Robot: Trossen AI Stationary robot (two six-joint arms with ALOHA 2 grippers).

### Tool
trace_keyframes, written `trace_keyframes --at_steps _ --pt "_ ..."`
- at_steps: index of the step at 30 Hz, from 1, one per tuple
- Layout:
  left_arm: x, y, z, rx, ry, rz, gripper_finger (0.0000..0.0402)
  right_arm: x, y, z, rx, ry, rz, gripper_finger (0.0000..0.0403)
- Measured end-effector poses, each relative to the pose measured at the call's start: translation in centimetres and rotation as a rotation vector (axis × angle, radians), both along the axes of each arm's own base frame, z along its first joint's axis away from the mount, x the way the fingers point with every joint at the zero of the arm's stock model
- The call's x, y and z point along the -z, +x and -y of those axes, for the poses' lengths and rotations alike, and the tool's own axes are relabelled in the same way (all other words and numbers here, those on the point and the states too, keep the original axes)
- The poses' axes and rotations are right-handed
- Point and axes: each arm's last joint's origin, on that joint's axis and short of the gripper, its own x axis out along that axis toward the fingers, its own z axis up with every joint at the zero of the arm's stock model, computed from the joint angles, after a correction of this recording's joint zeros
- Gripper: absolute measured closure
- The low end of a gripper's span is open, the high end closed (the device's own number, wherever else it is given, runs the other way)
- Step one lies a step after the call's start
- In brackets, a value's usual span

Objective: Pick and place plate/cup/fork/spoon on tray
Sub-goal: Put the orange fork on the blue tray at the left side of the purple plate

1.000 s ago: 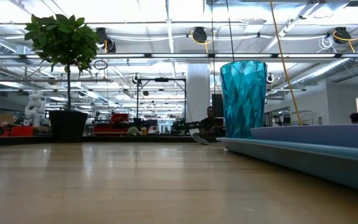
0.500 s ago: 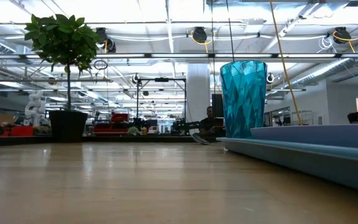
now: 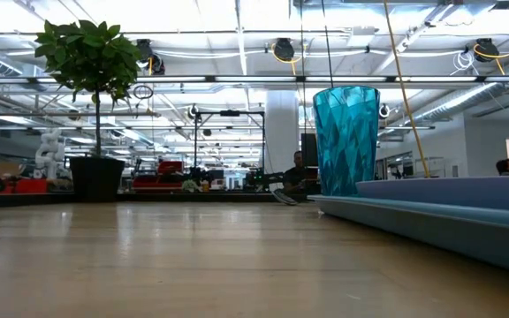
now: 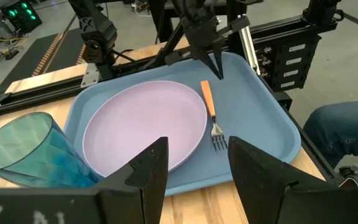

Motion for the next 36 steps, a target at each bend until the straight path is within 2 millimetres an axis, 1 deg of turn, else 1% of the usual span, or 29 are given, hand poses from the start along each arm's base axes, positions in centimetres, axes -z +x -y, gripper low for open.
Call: trace_keyframes --at_steps 7,26,36 --pt "0.0 0.0 0.0 0.0 0.001 0.0 0.0231 0.2 0.1 0.3 -0.023 -0.045 0.031 0.0402" --pt "0.0 0.0 0.0 0.002 0.004 0.0 0.0231 0.4 -0.1 0.5 -0.019 -0.049 -0.025 0.0403" --pt "0.0 0.0 0.0 0.002 0.004 0.0 0.0231 1.7 0.1 -0.1 -0.027 -0.063 -0.055 0.0403"
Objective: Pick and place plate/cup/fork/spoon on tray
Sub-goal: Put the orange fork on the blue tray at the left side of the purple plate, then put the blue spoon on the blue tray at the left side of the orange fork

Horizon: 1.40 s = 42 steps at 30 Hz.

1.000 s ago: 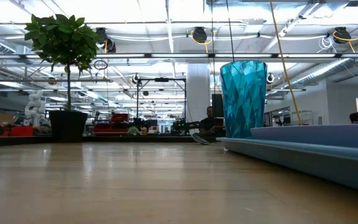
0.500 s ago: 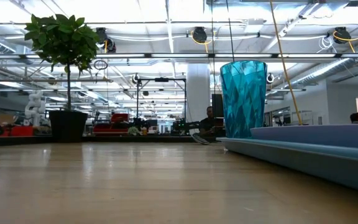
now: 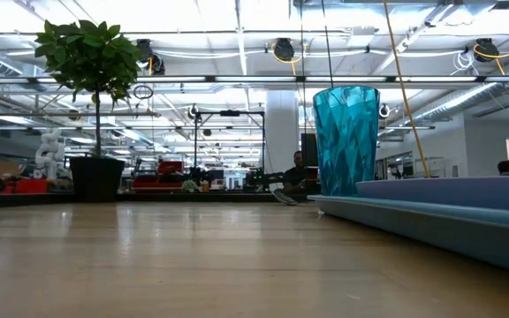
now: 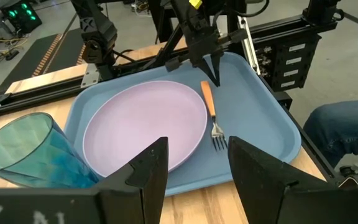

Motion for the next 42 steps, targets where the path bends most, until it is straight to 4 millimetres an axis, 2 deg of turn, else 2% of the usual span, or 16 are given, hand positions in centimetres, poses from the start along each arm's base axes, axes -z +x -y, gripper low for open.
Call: trace_keyframes --at_steps 36,42 --pt "-0.1 0.0 0.0 0.002 0.001 0.007 0.0231 0.3 -0.2 0.6 0.069 -0.039 -0.042 0.0403" --pt "-0.1 0.0 0.0 0.006 0.013 0.008 0.0231 -1.2 0.2 -0.6 0.061 0.005 -0.024 0.0403"
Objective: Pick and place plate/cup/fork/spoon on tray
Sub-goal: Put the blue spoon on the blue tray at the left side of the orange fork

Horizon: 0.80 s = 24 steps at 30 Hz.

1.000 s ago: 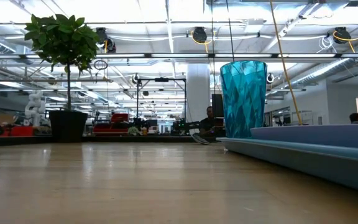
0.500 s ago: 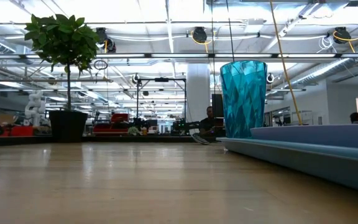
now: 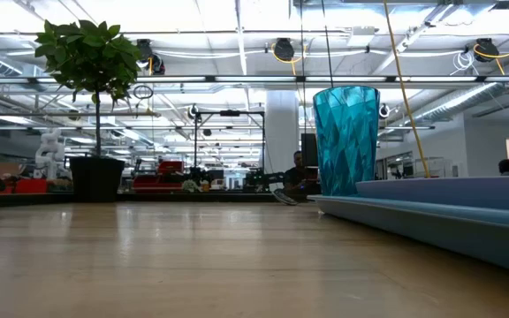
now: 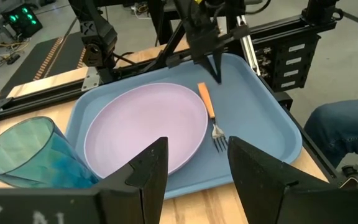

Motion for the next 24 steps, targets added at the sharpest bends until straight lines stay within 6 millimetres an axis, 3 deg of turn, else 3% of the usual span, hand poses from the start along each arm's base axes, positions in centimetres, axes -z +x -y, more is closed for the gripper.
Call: trace_keyframes --at_steps 7,14,19,24 --pt "0.0 0.5 -1.0 -0.062 0.02 0.008 0.0231 -3.2 0.9 -1.3 0.001 -0.035 0.044 0.0403" --pt "0.0 1.1 -2.8 -0.179 0.097 0.014 0.0231 -6.9 3.3 -1.3 0.019 -0.144 0.15 0.0403" --pt "0.3 1.5 -4.1 -0.207 0.135 -0.014 0.0231 -8.4 5.2 0.5 0.042 -0.281 0.105 0.0403" --pt "0.8 1.7 -5.5 -0.237 0.177 -0.076 0.0231 -9.7 6.6 3.7 0.085 -0.392 0.072 0.0403"
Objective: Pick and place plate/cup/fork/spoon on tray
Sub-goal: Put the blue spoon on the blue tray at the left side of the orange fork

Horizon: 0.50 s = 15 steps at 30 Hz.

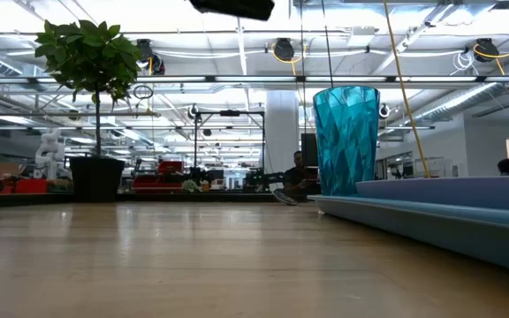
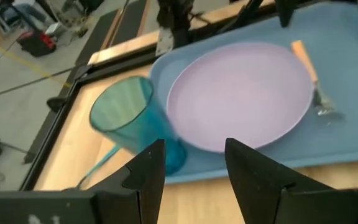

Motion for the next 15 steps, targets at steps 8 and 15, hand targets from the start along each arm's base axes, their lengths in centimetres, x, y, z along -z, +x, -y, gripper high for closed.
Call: trace_keyframes --at_steps 8,15 --pt "1.1 0.3 -3.6 -0.105 0.038 -0.131 0.0231 -3.7 1.3 6.3 0.071 -0.161 0.105 0.0403" --pt "1.8 0.2 -7.2 -0.204 0.062 -0.237 0.0231 -5.9 1.9 13.5 0.233 -0.286 0.082 0.0403"
